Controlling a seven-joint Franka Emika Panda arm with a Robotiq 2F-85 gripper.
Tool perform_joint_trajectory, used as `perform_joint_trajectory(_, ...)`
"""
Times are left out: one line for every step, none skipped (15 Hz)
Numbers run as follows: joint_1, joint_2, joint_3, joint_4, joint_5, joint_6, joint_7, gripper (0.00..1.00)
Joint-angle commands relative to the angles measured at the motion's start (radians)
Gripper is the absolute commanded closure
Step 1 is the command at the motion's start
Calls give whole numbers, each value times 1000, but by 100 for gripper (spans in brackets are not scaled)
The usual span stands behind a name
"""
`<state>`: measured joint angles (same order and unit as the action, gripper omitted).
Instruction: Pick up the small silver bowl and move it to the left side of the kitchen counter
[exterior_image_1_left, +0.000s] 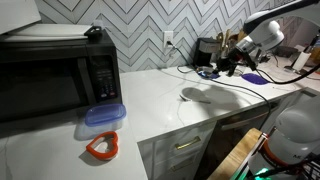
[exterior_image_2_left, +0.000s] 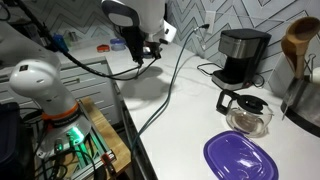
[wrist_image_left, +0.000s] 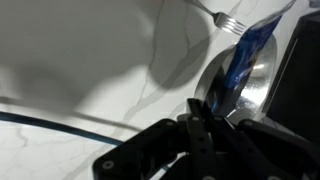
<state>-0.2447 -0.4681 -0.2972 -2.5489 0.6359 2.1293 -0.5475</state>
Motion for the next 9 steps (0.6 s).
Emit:
perform_joint_trajectory(102, 5, 38, -34, 34, 92, -11, 99)
perform_joint_trajectory(141, 10, 36, -38, 70, 105, -42, 99)
perform_joint_trajectory(170, 19, 46, -44, 94, 126, -57, 99)
perform_joint_trajectory(197, 32, 50, -44, 123, 134, -70, 99)
perform_joint_trajectory(216, 50, 62, -45, 142, 154, -81, 99)
perform_joint_trajectory(238, 66, 61, -42, 177, 155, -104, 99)
perform_joint_trajectory(254, 89, 63, -38, 214, 158, -124, 99)
perform_joint_trajectory(261, 108, 66, -35, 244, 150, -138, 99)
perform_joint_trajectory(262, 131, 70, -30, 267, 145, -147, 99)
